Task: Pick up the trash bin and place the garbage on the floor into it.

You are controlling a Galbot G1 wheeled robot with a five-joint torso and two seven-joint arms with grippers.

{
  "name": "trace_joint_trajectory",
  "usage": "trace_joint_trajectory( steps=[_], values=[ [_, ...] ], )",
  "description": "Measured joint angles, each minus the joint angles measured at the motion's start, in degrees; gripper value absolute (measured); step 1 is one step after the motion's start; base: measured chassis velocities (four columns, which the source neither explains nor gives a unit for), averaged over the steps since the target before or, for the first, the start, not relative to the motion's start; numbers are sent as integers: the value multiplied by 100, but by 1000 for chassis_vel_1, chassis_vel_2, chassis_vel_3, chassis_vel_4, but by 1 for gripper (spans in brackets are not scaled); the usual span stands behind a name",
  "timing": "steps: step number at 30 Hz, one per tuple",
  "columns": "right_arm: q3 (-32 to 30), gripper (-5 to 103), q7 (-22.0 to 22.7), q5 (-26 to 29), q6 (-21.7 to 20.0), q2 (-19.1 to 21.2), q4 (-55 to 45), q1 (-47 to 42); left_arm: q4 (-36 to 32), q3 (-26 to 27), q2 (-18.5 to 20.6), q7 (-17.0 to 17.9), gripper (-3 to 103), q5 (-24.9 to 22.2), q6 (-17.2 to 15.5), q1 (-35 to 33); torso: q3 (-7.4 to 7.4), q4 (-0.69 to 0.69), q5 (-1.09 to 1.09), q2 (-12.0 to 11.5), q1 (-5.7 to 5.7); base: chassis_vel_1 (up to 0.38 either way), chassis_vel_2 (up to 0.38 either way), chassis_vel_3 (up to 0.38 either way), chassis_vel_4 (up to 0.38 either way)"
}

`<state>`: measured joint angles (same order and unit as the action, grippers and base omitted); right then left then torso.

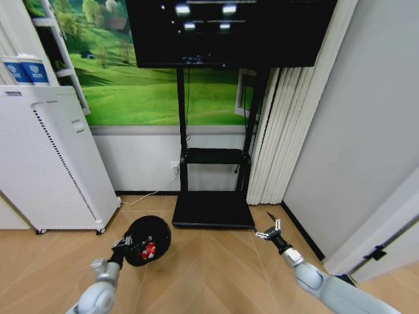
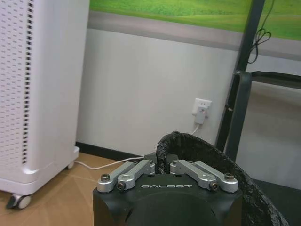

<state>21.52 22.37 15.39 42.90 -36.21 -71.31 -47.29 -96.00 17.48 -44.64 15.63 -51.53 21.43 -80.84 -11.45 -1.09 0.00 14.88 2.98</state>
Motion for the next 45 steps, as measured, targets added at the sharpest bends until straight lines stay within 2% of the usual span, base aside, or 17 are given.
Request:
trace_joint_trajectory(
  steps=[7, 10, 19, 20, 22, 23, 25, 26, 27, 29, 31, 34, 36, 37, 39, 42, 45],
  values=[
    [24, 100, 86, -330, 125, -190, 342, -33, -88, 224, -231, -2, 8, 186, 25, -313, -1, 2, 0, 0, 0, 130, 28, -142, -16],
    [27, 100, 114, -390, 150, -223, 386, -39, -205, 360, -358, -3, 8, 205, 54, -514, 0, -3, 0, 0, 0, 232, 68, -251, -90],
    [32, 100, 126, -609, 245, -255, 495, -21, -477, 669, -599, -100, 8, 299, 114, -1009, 0, 0, 2, -1, -1, 279, 167, -292, -165],
    [37, 100, 147, -640, 253, -287, 511, -28, -498, 696, -643, -130, 8, 314, 118, -1067, -1, 5, 2, -2, 0, 327, 247, -309, -237],
    [51, 100, 159, -664, 256, -315, 517, -43, -498, 722, -693, -158, 8, 338, 127, -1112, 0, 0, -2, -1, -1, 327, 247, -327, -230],
    [58, 100, 177, -697, 259, -353, 524, -58, -498, 747, -753, -191, 8, 378, 145, -1157, -1, 0, 3, -2, 0, 357, 299, -391, -261],
    [72, 100, 192, -729, 265, -392, 537, -81, -499, 756, -836, -221, 8, 421, 155, -1222, 0, -2, -5, -1, 0, 371, 275, -382, -294],
    [72, 100, 192, -729, 265, -392, 537, -81, -499, 756, -836, -221, 8, 421, 155, -1222, 0, -2, -5, -1, 0, 371, 275, -374, -328],
    [75, 100, 201, -758, 267, -427, 549, -103, -502, 757, -896, -237, 8, 456, 158, -1268, -1, 4, 4, -1, 0, 406, 332, -404, -336],
    [74, 100, 223, -778, 269, -450, 559, -123, -505, 757, -936, -250, 8, 483, 162, -1289, 0, -1, 3, -1, 0, 393, 341, -404, -336],
    [65, 100, 276, -794, 271, -469, 562, -155, -506, 754, -998, -270, 8, 514, 174, -1317, 0, 1, -4, -1, 0, 380, 322, -389, -337],
    [49, 100, 366, -781, 266, -480, 502, -241, -501, 721, -1104, -314, 8, 567, 183, -1353, 0, 2, 8, -2, -1, 368, 368, -390, -318],
    [24, 100, 377, -781, 271, -477, 489, -271, -541, 696, -1198, -312, 8, 624, 197, -1382, 0, 1, -9, -2, 0, 296, 273, -315, -283],
    [24, 100, 377, -781, 271, -477, 489, -271, -541, 696, -1198, -312, 8, 624, 197, -1382, 0, 1, -9, -2, 0, 296, 231, -280, -264],
    [23, 100, 378, -778, 275, -484, 506, -278, -643, 679, -1255, -304, 8, 657, 199, -1454, 0, 0, 6, -1, 0, 190, 180, -245, -172],
    [16, 100, 381, -774, 276, -489, 504, -295, -664, 637, -1320, -312, 8, 700, 202, -1527, 0, 2, -4, -1, 0, 116, 4, -12, -95],
    [4, 100, 383, -764, 276, -492, 472, -335, -636, 552, -1414, -374, 8, 749, 222, -1567, -1, 3, 5, -1, 1, -42, 20, 80, 4]
  ],
)
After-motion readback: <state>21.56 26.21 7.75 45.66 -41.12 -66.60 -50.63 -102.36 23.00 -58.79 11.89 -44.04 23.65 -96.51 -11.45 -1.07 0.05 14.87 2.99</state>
